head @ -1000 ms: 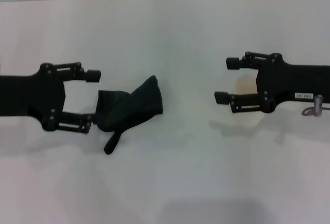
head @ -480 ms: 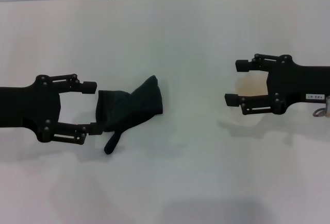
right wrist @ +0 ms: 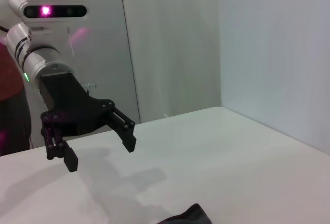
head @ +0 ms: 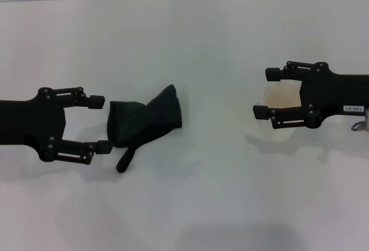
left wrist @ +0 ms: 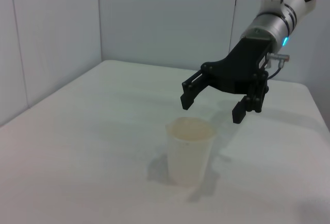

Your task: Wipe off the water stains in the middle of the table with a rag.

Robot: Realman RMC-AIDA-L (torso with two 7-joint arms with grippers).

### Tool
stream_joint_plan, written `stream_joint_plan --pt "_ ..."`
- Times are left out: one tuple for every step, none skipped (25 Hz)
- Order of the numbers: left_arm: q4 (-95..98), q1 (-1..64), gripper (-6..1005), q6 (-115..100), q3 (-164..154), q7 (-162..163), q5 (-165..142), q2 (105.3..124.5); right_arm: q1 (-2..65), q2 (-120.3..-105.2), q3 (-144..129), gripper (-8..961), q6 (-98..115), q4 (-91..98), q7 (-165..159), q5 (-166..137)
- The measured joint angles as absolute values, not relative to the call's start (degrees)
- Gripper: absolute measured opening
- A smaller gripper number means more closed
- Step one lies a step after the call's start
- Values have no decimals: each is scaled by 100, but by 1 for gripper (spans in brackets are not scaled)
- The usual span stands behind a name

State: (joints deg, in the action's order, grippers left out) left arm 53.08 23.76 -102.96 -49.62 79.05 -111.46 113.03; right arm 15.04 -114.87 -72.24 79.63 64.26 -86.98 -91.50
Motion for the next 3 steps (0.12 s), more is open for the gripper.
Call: stream_joint_plan --pt "5308 2378 890 -10295 -4962 7909 -11150 11303 1504 -11487 -7224 855 7963 6428 -8698 -9150" --pt "5308 2376 890 -10294 -4963 7910 -11150 11302 1504 -11488 -7224 855 7964 6430 -8699 -9150" --pt "5308 2372 890 -10294 -4963 7910 -11149 11302 1504 -11488 -7224 855 7965 6431 -8699 -9150"
